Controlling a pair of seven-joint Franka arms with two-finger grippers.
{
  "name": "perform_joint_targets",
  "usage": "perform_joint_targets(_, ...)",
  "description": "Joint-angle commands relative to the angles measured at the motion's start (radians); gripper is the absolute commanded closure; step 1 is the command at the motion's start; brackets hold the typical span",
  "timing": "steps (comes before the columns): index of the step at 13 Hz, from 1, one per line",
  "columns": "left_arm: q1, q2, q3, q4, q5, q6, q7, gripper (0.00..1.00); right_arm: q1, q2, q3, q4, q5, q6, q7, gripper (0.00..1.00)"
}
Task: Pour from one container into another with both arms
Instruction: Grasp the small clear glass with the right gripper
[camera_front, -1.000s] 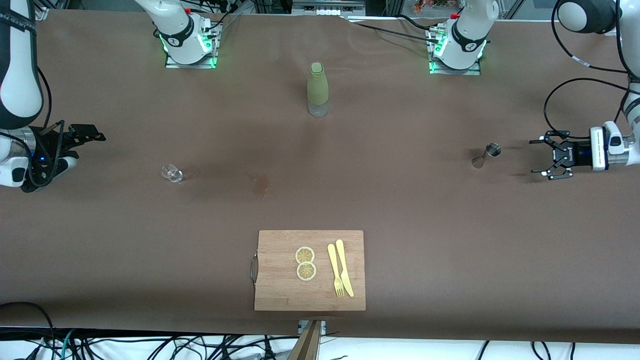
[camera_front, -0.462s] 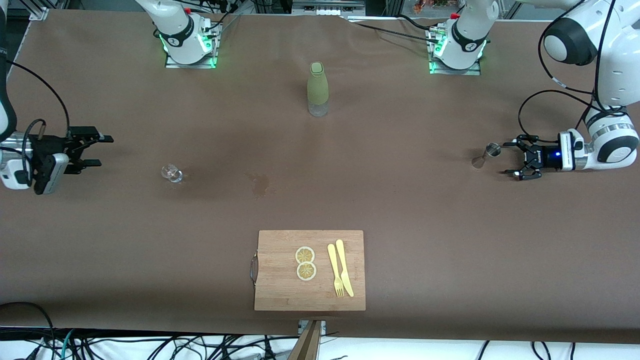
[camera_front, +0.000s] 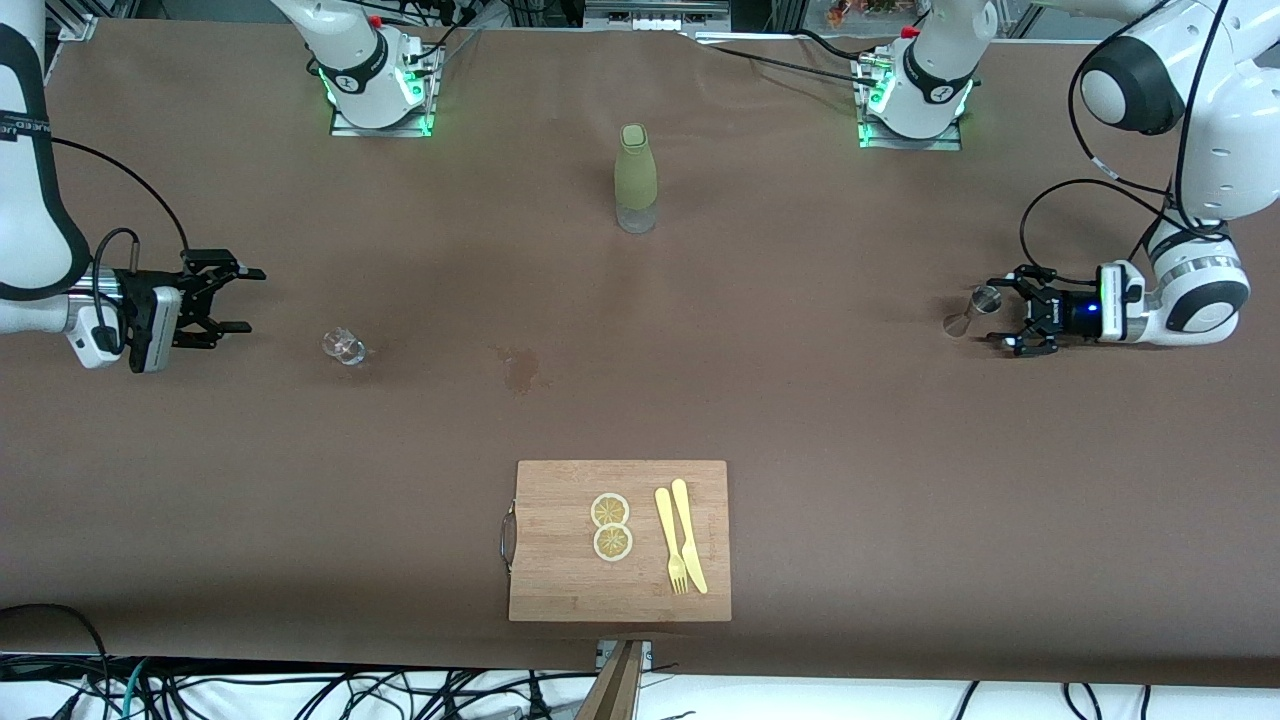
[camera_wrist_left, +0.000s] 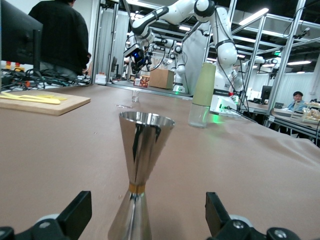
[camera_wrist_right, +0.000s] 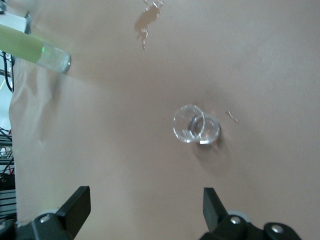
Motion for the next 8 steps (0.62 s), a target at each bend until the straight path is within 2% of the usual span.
perform_joint_targets(1,-0.021,0.003,0.007,-0.03,-0.017,-0.007,0.194,0.0,-0.02,0.027,0.007,-0.036,0.066,0.087,-0.227,0.0)
perform_joint_targets(3,-0.026,0.003,-0.001,-0.03,-0.02,-0.007,0.195,0.0,-0.02,0.079,0.007,-0.038,0.19,0.107,-0.438,0.0)
perform_joint_targets(5,-0.031,0.008,-0.011,-0.031,-0.02,-0.002,0.197,0.0,-0.025,0.133,0.007,-0.036,0.277,0.109,-0.611,0.0)
perform_joint_targets(6,-0.034,0.013,-0.016,-0.03,-0.022,-0.002,0.197,0.0,-0.031,0.159,0.007,-0.035,0.316,0.106,-0.685,0.0)
perform_joint_targets(8,-0.04,0.013,-0.018,-0.03,-0.022,0.001,0.197,0.0,-0.043,0.209,0.015,-0.034,0.339,0.107,-0.786,0.0)
